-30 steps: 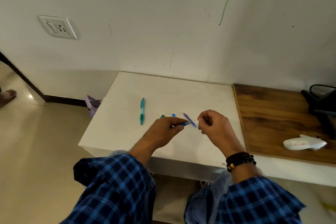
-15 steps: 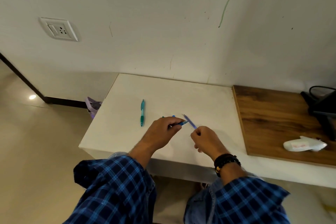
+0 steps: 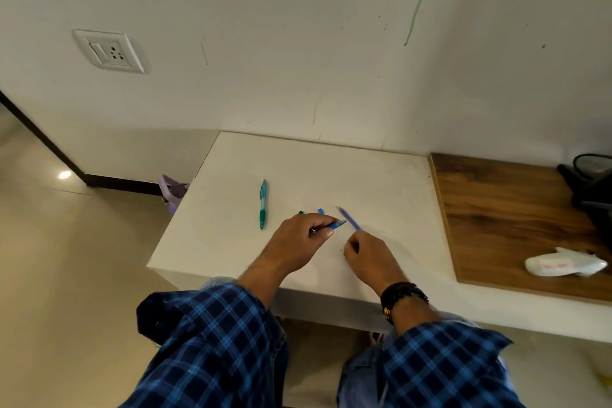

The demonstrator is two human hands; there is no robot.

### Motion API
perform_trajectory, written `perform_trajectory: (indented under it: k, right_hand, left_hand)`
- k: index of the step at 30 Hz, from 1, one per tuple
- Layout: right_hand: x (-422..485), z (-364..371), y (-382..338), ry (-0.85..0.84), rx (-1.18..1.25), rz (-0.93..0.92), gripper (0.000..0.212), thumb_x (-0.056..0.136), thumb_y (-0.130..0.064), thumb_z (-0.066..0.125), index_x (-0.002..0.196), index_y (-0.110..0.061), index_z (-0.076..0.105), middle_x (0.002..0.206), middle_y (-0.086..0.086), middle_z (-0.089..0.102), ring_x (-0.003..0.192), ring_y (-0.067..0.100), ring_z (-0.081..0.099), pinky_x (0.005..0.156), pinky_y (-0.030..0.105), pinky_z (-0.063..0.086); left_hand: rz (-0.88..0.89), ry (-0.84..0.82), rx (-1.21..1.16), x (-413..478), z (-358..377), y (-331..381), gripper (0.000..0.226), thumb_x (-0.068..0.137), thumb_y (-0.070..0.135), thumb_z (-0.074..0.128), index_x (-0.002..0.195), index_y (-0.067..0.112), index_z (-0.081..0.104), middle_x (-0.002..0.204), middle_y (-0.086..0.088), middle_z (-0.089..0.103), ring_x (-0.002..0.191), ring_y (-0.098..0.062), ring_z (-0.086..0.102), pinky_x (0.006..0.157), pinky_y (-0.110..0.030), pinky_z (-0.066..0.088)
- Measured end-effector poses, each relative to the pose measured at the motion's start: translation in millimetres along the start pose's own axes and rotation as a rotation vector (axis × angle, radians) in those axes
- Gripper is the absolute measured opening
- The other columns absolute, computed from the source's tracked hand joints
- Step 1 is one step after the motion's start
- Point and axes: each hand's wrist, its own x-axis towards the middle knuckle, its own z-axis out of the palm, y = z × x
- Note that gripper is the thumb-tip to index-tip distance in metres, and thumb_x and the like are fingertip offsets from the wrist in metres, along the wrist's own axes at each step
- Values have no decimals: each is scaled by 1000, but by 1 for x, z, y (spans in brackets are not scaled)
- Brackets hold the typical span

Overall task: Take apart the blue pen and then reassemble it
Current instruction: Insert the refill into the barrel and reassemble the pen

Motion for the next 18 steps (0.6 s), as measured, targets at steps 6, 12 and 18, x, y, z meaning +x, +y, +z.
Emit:
perform_trajectory:
  k: [6,12,18]
  right_hand:
    - [4,-2,4,45,174,67,14,100,-27,52,96,-18,62,93,1,66,78,14,60,65,22,46]
    - [4,-12,1,127,434,46,18,101,-30,56,108,-20,69,99,-1,72,84,14,70,74,30,61]
    - [-3,-31,-10,105,631,-132,14,101,-22,58,106,-23,72,95,-5,74,82,10,73,68,25,61]
  left_hand:
    - [-8,0,12,0,0,1,34,101,30,52,133,20,61,125,2,67,110,-10,60,96,-23,48]
    - [-39,-5,60,1,-1,1,31,101,31,52,129,25,64,118,5,68,98,-6,58,86,-19,43]
    - [-96,3,97,4,2,2,31,101,32,52,128,29,64,116,5,69,94,-7,56,85,-20,41]
